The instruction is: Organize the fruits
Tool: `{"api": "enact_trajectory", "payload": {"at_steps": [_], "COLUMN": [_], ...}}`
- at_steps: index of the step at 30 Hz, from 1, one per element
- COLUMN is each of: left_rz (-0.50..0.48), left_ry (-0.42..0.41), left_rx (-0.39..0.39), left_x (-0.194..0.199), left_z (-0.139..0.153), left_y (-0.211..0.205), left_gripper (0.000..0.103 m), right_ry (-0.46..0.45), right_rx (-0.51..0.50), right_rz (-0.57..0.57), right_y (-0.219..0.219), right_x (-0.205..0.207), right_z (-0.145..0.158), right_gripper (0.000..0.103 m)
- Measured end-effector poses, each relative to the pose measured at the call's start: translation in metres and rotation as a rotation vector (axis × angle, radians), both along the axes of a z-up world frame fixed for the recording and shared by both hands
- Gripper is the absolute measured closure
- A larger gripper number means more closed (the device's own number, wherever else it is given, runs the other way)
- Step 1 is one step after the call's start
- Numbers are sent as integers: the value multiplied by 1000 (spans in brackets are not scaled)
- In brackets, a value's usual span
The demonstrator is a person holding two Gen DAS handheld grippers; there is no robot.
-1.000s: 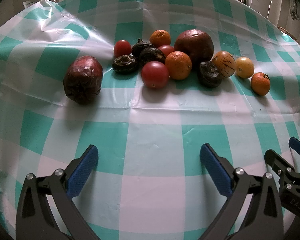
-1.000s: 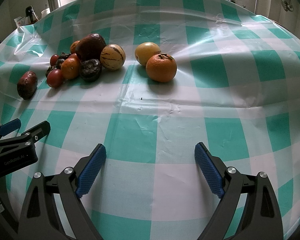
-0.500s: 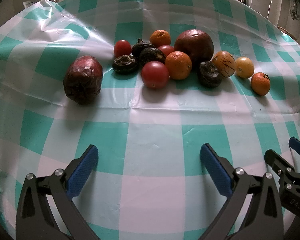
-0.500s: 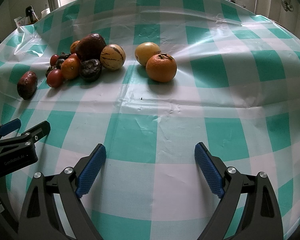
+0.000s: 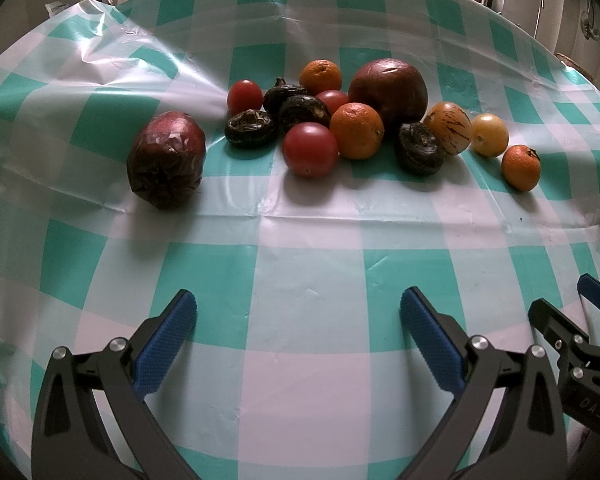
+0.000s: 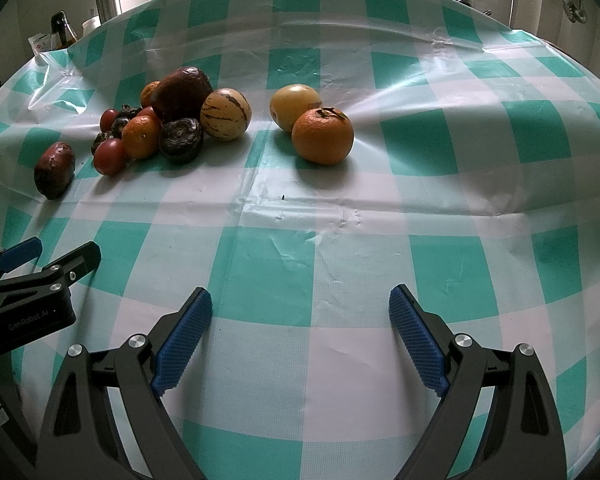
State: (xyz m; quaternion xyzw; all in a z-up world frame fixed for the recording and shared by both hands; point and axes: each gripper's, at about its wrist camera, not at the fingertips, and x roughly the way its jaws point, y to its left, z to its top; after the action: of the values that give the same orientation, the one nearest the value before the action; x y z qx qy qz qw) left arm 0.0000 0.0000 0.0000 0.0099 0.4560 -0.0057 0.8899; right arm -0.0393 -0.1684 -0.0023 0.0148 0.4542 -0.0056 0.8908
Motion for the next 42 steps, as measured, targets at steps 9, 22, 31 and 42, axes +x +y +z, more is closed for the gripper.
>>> {"api": "enact_trajectory", "payload": {"at_steps": [9, 22, 31, 42], "left_rz": [0, -82, -24, -15], "left_ry": [0, 4, -43, -63], "left_rx": [1, -65, -131, -68], "left_x": [0, 2, 42, 74], "left_z": [0, 2, 8, 11], "left_y": [0, 21, 83, 91], "left_gripper": [1, 1, 2, 47], "right_ry": [0, -22, -25, -49], "right_rx": [0, 65, 77, 66], "right_rz": [0, -65, -94, -49], "right_y": [-2, -35, -45, -31], "right_x": [0, 38, 106, 119], "right_z": [0, -1, -3, -1], "right_gripper": [15, 16, 23, 58]}}
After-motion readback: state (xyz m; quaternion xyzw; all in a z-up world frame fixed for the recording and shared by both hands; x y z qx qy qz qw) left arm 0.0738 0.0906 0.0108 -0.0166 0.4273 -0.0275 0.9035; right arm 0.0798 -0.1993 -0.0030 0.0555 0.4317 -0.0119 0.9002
